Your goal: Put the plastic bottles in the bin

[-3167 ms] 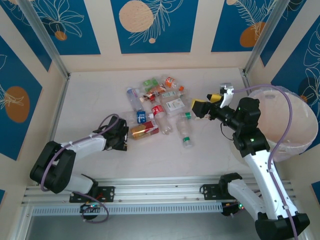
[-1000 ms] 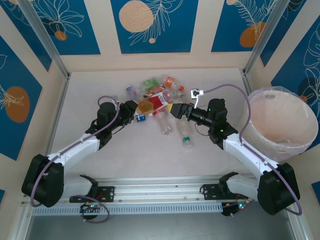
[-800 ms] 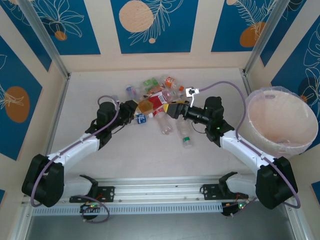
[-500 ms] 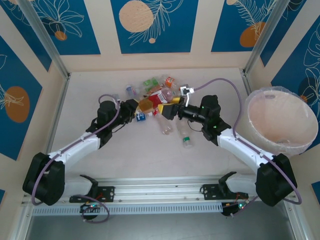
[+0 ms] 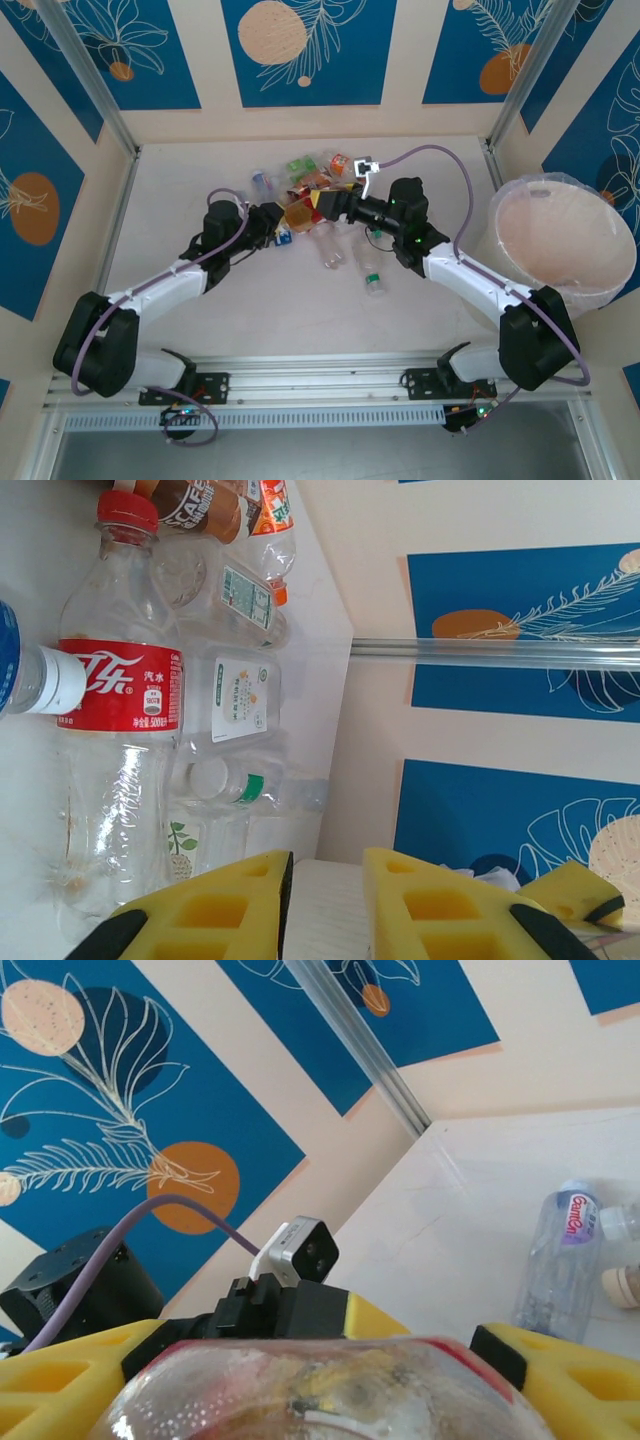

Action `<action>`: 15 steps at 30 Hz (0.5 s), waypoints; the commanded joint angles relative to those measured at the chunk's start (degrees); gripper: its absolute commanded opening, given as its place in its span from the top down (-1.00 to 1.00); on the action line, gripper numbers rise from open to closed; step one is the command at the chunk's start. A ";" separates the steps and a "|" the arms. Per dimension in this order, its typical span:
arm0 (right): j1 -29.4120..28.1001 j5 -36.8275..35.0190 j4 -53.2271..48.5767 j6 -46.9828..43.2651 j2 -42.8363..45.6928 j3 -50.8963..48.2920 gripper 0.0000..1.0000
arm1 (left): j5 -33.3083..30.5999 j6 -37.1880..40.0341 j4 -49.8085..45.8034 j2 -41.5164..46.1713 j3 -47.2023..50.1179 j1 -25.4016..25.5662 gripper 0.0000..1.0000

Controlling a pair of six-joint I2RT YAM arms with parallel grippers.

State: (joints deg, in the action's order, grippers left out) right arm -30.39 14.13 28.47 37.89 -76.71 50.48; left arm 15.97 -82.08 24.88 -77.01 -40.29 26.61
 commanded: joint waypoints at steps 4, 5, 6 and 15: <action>0.27 -1.73 -7.54 -0.61 3.38 -0.05 -0.24 | -0.82 1.85 -0.93 0.56 -1.98 0.50 0.62; 0.63 -1.78 -7.55 -0.13 4.06 -0.75 -0.21 | -1.01 2.14 -1.15 0.72 -1.98 0.55 0.55; 1.07 -1.88 -7.59 0.21 4.87 -1.46 -0.19 | -1.09 2.48 -1.31 0.90 -1.98 0.53 0.43; 5.05 -4.70 -14.80 -1.65 12.03 -3.41 -0.05 | -4.80 9.28 -9.60 3.75 -3.27 -0.06 -1.00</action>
State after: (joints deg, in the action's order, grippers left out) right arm -26.24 11.25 17.23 37.45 -67.48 47.68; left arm 13.63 -77.49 19.35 -75.64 -41.23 27.00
